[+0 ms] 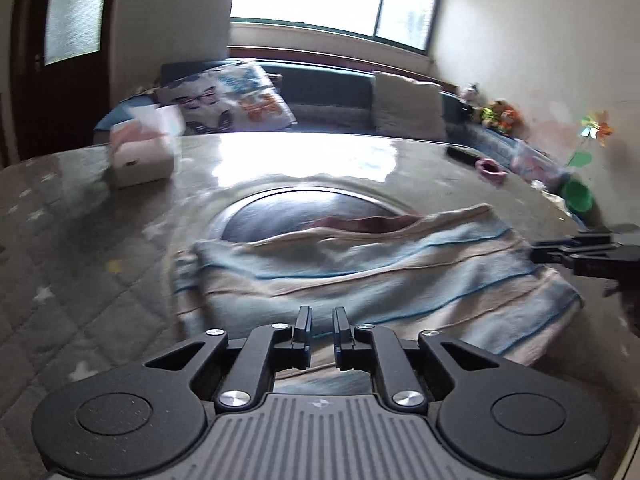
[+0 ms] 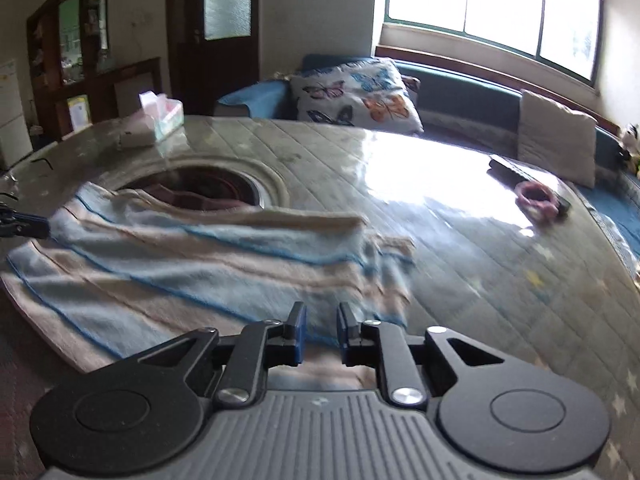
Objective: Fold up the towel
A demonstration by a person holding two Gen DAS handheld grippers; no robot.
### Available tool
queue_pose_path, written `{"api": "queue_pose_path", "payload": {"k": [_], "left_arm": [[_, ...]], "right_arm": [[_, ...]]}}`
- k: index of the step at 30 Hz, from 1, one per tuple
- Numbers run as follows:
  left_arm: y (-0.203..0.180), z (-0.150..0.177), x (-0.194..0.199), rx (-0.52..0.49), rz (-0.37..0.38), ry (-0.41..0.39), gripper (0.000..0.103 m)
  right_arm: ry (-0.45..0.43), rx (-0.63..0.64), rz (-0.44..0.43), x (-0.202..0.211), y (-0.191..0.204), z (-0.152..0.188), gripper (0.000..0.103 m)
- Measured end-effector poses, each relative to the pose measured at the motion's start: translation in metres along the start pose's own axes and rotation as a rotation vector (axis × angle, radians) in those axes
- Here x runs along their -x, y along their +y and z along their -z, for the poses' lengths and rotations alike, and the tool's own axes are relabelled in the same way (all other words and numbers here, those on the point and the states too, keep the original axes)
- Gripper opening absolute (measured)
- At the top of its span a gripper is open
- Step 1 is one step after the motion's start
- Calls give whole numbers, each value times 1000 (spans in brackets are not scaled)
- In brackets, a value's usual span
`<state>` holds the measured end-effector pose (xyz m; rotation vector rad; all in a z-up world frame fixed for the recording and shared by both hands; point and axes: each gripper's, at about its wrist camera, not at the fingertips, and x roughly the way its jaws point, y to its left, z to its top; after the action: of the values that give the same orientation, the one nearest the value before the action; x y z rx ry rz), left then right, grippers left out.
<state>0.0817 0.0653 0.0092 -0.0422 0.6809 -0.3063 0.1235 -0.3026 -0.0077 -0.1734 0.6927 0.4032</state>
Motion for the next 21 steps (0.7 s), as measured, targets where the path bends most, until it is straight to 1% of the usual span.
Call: {"api": "queue_pose_path", "payload": {"k": [2,4,6,8,11,12,14,17,21], "left_arm": [[-12,-2,-11,-41,11,8,17],[-13,-4,-26,-42,11,37,17],[-6,-5,-38,-34,-23,61,17],[8,-7,-45,-3,-63,72,19],[22,-13,-45,39,-104,72,17],[21,-16,-45,40,-100,70,17],[8,-22,-45,18,-55,62,17],[-13,-30,-48,-21,9,52,17],[-38,-40,-73,-70,45,78,18]], "right_arm": [[1,4,-18,-10,5,-5,18],[6,0,-28,-23,7,-9,18],[10,-17,-26,-32,5,-11,18],[11,-36,-19,-40,0,-13,18],[14,-79,6,-44,-14,-14,18],[12,-90,10,-44,-17,-15,18],[-2,-91,12,-41,-20,-19,18],[-12,-67,-19,-45,-12,-27,18],[8,-38,-36,-62,-2,-34,18]]}}
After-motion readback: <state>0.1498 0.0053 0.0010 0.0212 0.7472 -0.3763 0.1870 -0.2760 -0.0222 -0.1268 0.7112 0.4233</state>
